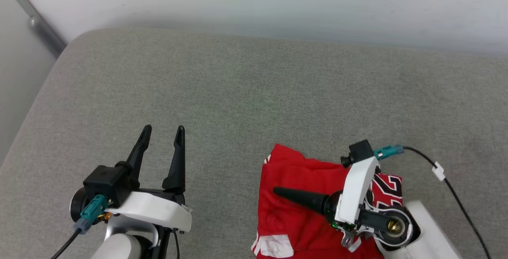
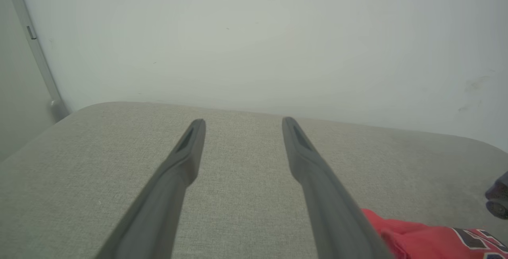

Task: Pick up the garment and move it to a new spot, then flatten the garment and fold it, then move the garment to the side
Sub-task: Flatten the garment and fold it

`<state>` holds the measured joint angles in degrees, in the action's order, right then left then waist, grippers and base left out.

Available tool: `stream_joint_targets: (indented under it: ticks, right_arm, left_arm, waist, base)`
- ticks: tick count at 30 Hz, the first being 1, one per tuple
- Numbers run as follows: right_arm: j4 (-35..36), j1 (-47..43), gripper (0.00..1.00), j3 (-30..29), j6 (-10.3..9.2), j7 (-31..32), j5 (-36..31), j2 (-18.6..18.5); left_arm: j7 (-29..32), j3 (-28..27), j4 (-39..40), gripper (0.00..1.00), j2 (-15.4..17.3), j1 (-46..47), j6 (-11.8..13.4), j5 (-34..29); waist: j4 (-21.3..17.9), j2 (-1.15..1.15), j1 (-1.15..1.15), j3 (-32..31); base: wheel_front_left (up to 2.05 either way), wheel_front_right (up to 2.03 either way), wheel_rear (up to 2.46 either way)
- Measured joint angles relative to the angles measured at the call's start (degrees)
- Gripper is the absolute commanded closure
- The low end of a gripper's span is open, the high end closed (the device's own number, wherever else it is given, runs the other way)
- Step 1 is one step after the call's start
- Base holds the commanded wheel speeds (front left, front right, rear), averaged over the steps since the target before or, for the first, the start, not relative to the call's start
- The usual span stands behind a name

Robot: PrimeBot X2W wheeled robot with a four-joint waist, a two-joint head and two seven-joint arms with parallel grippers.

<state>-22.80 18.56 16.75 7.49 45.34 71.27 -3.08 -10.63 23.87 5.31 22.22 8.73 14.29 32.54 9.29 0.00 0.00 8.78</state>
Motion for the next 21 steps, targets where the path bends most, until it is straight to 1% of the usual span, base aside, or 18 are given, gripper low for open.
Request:
stream_joint_targets:
  ticks: [3, 4, 7, 10, 15, 18, 21]
  right_arm:
    - [2.91, 0.77, 0.00, 1.36, 0.00, -1.97, -2.21, -1.42]
    - [4.44, 0.86, 0.00, 1.96, 0.01, -3.55, -3.79, -2.43]
    - [7.55, 1.68, 0.00, 3.03, 0.01, -10.85, -12.78, -7.05]
    - [7.67, 1.61, 0.00, 1.80, 0.01, -18.24, -22.12, -10.49]
    - [7.75, -0.61, 0.00, -5.54, 0.01, -27.36, -34.95, -14.08]
    - [9.92, -3.71, 0.00, -11.72, 0.01, -32.62, -41.23, -14.85]
    - [14.01, -7.09, 0.00, -16.99, 0.01, -37.91, -47.48, -14.74]
  left_arm:
    - [-0.30, -0.07, -0.59, 0.00, -0.04, -0.03, -0.15, 0.10]
    - [-0.42, -0.05, -0.87, 0.00, -0.04, -0.05, -0.15, 0.16]
    - [-0.73, -0.12, -1.45, 0.00, -0.02, -0.12, -0.15, 0.24]
    - [-1.46, -0.44, -2.07, 0.00, -0.35, -0.19, -0.16, 0.45]
    - [-2.35, -1.37, -3.43, 0.00, -0.44, -0.68, -0.18, 0.64]
    - [-2.87, -2.20, -4.15, 0.00, -0.36, -1.32, -0.18, 1.00]
    - [-3.32, -3.14, -4.93, 0.00, -0.26, -1.87, -0.16, 1.01]
  waist:
    - [-0.51, 0.00, 0.00, -0.35]
    - [-0.72, 0.00, 0.00, -0.55]
    - [-1.54, 0.00, 0.00, -1.02]
    - [-2.55, 0.00, 0.00, -1.67]
    - [-4.58, 0.00, 0.00, -2.84]
    - [-5.71, 0.00, 0.00, -3.51]
    - [-6.81, 0.00, 0.00, -4.15]
  base:
    - [0.00, 0.00, 0.00]
    - [0.00, 0.00, 0.00]
    - [0.00, 0.00, 0.00]
    - [0.00, 0.00, 0.00]
    - [0.00, 0.00, 0.00]
    - [0.00, 0.00, 0.00]
    - [0.00, 0.00, 0.00]
